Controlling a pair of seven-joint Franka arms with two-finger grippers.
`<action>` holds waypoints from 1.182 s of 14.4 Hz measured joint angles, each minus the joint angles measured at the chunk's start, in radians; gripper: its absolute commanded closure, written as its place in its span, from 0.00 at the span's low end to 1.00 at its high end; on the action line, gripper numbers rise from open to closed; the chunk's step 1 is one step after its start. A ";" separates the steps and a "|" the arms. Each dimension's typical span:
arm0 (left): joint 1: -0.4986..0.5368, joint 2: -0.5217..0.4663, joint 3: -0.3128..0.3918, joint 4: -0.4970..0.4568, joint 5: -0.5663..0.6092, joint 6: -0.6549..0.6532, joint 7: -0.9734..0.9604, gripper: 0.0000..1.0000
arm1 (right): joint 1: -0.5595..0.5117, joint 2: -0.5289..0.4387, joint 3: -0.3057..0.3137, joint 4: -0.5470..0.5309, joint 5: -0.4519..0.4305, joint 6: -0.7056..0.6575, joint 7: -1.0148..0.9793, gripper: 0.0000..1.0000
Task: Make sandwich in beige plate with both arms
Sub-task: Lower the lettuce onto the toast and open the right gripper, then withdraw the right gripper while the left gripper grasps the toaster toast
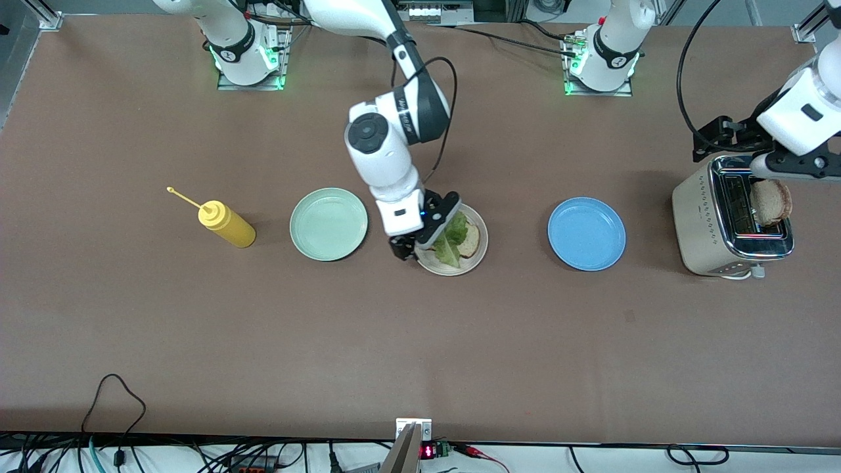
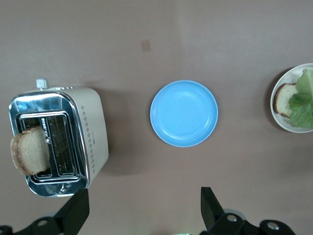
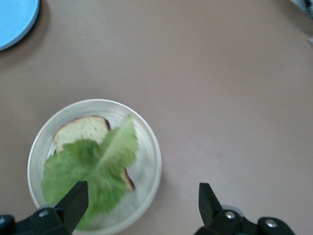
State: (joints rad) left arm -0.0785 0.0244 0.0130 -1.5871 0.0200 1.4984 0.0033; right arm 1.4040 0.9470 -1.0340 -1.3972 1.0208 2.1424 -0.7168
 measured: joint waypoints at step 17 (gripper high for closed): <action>0.188 0.163 0.009 -0.037 0.167 0.118 0.173 0.00 | -0.133 -0.046 -0.361 0.042 0.077 -0.419 0.025 0.00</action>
State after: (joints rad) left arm 0.1097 0.1876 0.0221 -1.6241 0.1873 1.6164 0.1759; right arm 1.2712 0.9010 -1.3946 -1.3552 1.0982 1.7234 -0.6914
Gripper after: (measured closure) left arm 0.000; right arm 0.000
